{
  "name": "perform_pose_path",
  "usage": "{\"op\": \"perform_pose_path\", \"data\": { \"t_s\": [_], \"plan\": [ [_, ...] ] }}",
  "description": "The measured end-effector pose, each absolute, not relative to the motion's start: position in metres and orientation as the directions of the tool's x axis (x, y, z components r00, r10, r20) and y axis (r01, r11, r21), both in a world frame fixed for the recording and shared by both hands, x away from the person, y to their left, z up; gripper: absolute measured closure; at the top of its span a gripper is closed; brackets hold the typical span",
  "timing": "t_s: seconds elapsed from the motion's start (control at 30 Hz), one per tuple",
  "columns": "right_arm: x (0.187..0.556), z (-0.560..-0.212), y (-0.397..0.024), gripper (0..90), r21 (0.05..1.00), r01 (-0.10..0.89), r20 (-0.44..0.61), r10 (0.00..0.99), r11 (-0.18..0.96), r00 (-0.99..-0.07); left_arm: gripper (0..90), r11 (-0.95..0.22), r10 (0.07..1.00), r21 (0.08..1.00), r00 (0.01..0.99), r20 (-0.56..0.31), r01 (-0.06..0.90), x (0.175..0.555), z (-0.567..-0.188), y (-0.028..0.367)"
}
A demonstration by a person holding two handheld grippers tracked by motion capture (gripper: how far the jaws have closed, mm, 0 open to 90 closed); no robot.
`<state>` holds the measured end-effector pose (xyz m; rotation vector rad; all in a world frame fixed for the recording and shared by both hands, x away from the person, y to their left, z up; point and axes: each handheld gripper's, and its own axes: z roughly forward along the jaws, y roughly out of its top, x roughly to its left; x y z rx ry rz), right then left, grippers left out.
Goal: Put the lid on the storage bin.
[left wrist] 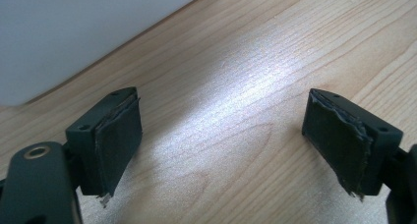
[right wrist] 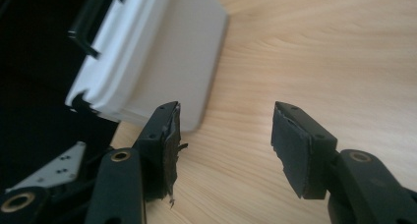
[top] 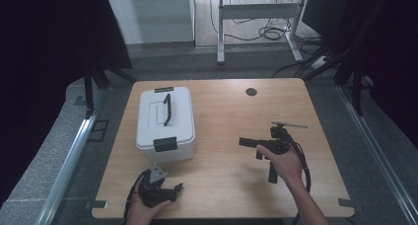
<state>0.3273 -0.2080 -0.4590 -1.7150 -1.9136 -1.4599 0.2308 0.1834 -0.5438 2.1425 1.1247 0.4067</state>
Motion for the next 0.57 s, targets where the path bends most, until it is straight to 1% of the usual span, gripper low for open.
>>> {"op": "perform_pose_path", "data": {
  "t_s": [0.07,0.23,0.3,0.57],
  "plan": [
    [0.324,-0.465,-0.221,44.6,0.524,0.835,0.681,0.673,-0.17,-0.29,14.4,-0.4,0.815,0.688,0.579,-0.035,0.606,0.231,-0.544,0.183],
    [0.319,-0.475,-0.229,44.6,0.508,0.843,0.685,0.677,-0.178,-0.269,14.2,-0.399,0.815,0.688,0.579,-0.036,0.606,0.231,-0.544,0.183],
    [0.317,-0.48,-0.232,44.2,0.493,0.848,0.702,0.664,-0.195,-0.255,14.1,-0.399,0.815,0.688,0.578,-0.037,0.606,0.231,-0.544,0.183],
    [0.317,-0.482,-0.231,42.9,0.499,0.846,0.701,0.661,-0.187,-0.267,13.2,-0.398,0.816,0.687,0.576,-0.037,0.608,0.232,-0.544,0.183]
  ]
}}
